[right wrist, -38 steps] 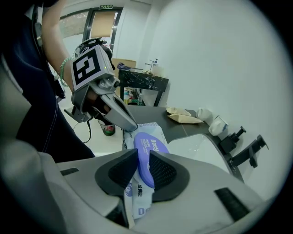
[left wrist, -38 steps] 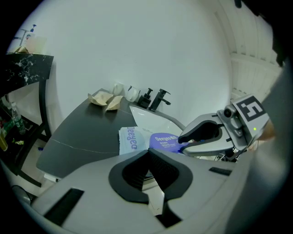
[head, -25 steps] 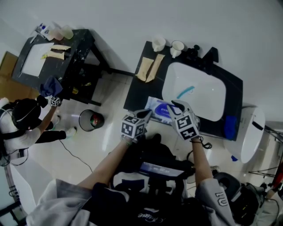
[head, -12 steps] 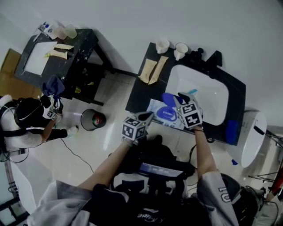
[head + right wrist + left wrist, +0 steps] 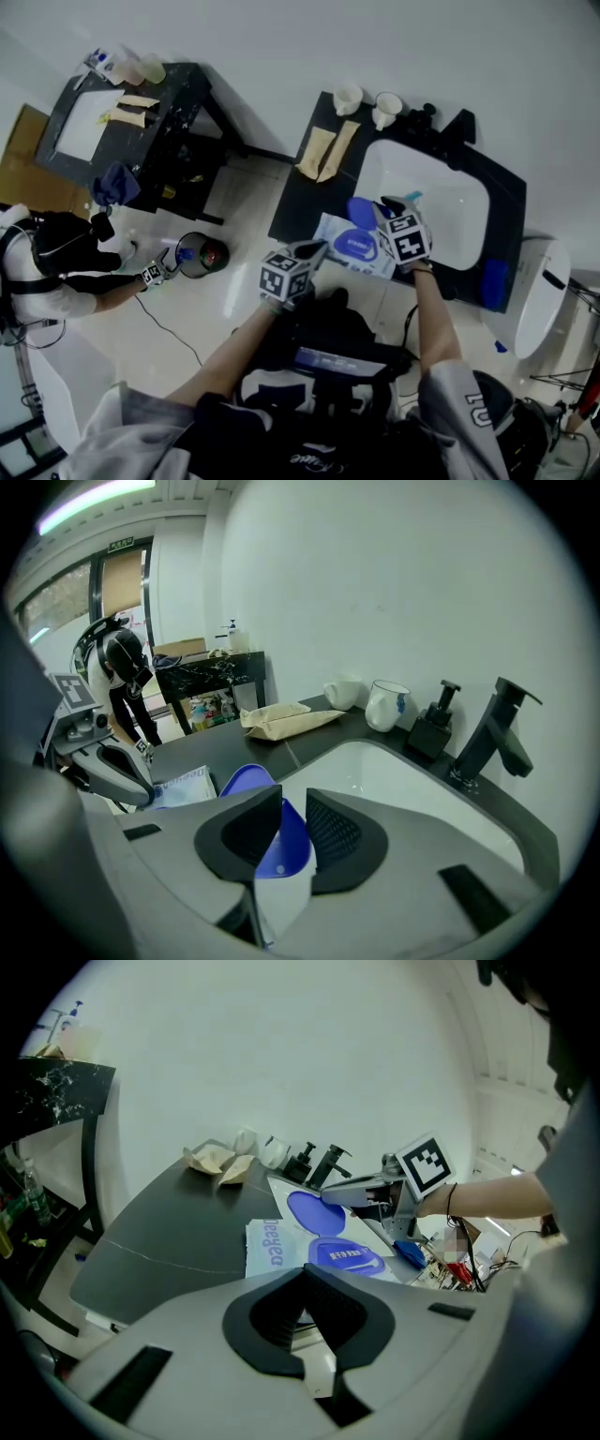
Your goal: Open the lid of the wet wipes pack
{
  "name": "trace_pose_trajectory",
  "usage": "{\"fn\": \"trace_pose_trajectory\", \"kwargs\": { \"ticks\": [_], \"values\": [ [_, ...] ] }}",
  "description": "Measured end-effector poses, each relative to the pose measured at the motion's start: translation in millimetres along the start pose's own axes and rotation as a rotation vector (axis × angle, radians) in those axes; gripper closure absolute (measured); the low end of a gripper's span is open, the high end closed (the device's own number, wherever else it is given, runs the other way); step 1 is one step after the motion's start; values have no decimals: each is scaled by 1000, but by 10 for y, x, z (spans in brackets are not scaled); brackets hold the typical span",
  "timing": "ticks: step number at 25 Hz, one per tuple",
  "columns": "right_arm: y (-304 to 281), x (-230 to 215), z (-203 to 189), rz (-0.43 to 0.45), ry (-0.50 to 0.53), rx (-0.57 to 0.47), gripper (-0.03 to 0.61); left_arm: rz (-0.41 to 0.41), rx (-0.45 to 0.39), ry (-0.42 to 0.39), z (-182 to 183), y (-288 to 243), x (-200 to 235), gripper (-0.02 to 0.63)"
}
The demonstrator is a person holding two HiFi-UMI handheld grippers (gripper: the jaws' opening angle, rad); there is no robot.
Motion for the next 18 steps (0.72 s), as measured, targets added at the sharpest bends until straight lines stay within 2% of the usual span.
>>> {"fn": "trace_pose_trajectory", "kwargs": {
  "ticks": [8, 18],
  "values": [
    [216, 13, 68, -6, -68, -82, 488, -3, 6, -3, 6, -10, -3, 607],
    [753, 237, 78, -32, -347, -256, 489, -5, -9, -1, 69, 18, -36, 607]
  ]
}}
Point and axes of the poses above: the fingertips, and each gripper's own axes: y backward along the fingers, x to its left, z out of its top, the point moved 5 cm from there along y, backward along the fingers, and after that the axes turned 7 degrees about -x, right-handed, at the moved point
